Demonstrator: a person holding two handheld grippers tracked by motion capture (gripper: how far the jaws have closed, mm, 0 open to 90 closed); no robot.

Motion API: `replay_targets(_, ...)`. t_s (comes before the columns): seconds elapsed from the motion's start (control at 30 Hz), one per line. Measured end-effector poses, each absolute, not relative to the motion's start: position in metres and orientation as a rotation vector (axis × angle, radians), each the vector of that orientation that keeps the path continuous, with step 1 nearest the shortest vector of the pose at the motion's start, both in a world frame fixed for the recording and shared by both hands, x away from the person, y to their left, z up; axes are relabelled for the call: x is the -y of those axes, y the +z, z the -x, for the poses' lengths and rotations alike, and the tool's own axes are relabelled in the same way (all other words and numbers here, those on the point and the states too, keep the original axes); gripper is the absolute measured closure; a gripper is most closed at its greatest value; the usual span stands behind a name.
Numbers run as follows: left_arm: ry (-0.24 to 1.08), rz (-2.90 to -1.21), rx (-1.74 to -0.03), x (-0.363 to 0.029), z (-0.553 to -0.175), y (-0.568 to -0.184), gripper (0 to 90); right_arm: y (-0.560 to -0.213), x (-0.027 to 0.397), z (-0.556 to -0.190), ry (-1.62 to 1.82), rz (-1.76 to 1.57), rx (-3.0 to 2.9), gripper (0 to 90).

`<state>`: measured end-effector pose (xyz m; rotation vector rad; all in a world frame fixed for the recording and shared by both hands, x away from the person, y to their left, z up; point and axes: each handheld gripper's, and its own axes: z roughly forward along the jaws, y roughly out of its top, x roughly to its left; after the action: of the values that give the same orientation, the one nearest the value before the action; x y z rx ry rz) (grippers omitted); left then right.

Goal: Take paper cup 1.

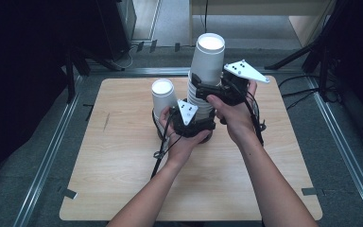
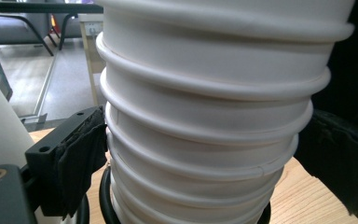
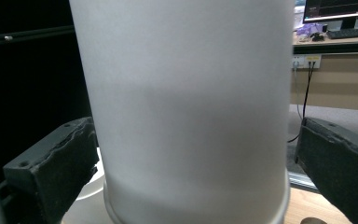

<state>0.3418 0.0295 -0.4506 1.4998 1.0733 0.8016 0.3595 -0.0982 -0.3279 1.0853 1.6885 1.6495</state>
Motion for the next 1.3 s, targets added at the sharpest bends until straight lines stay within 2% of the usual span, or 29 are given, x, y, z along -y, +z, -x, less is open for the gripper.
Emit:
replay_targets(0.3, 0.816, -1.506, -1.062, -0.0285, -0.3445, -0.4526, 2.4, -0.3285, 0.0914, -0.3664, 1.634, -1.083, -1.715, 0.6)
replay_targets(0.5, 0.815, -1.503, -1.058, -0.0282, -0.3455, -0.4524, 2.2, -0.326, 0.0907, -0.3682, 1.639, -1.08, -1.7, 9.3)
replay_targets(1.3, 0.811, -1.507, -1.059, -0.0292, -0.3453, -0.4519, 3.2, -0.3193, 0.0899, -0.3663, 1.635, -1.051, -1.678, 11.5)
